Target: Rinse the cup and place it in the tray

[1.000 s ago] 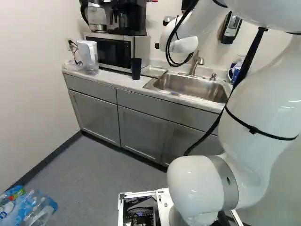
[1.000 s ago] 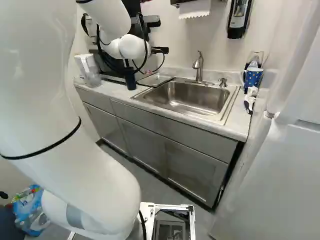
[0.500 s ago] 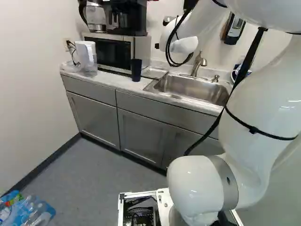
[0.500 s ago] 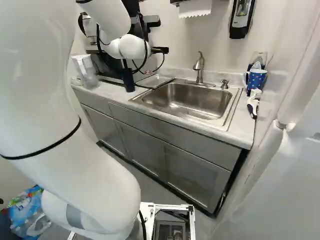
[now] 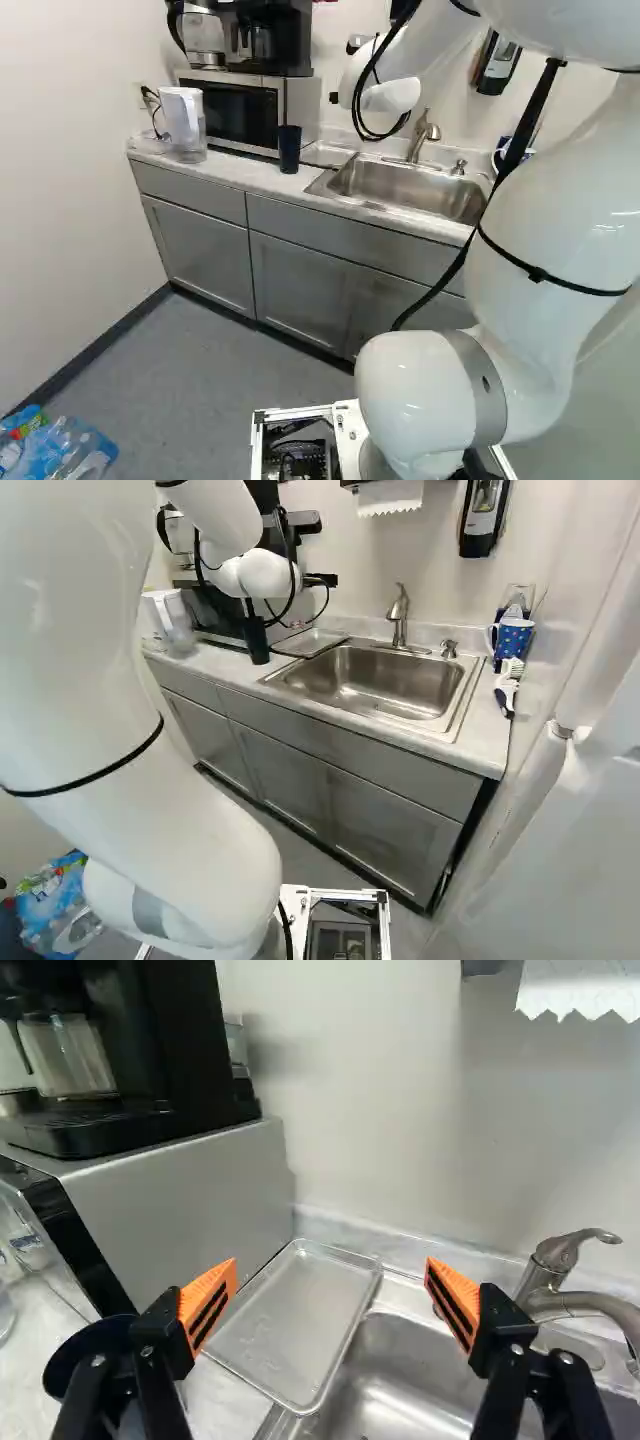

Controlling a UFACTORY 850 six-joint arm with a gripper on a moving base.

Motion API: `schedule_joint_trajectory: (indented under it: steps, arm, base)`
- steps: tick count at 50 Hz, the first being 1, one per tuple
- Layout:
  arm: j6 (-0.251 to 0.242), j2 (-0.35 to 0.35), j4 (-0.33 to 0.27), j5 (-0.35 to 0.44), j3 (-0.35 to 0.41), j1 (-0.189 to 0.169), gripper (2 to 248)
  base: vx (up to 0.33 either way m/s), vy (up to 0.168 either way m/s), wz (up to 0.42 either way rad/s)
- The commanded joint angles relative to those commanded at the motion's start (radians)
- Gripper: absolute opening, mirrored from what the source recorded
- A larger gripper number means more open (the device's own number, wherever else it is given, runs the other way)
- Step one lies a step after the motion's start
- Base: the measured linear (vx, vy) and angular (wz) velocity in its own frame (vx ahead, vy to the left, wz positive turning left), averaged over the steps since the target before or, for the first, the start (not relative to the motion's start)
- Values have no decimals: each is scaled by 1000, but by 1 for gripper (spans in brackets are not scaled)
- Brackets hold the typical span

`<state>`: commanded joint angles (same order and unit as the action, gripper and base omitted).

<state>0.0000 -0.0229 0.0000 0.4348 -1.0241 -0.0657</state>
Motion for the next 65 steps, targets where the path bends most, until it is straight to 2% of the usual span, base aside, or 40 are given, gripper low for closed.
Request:
schedule_joint_trajectory:
  steps: [32,65]
  arm:
    - [0,-94,0,-2,-97,-46,247]
    - [0,-173,0,-73,-182,-100,247]
  base:
    - [0,0,0]
    - [0,0,0]
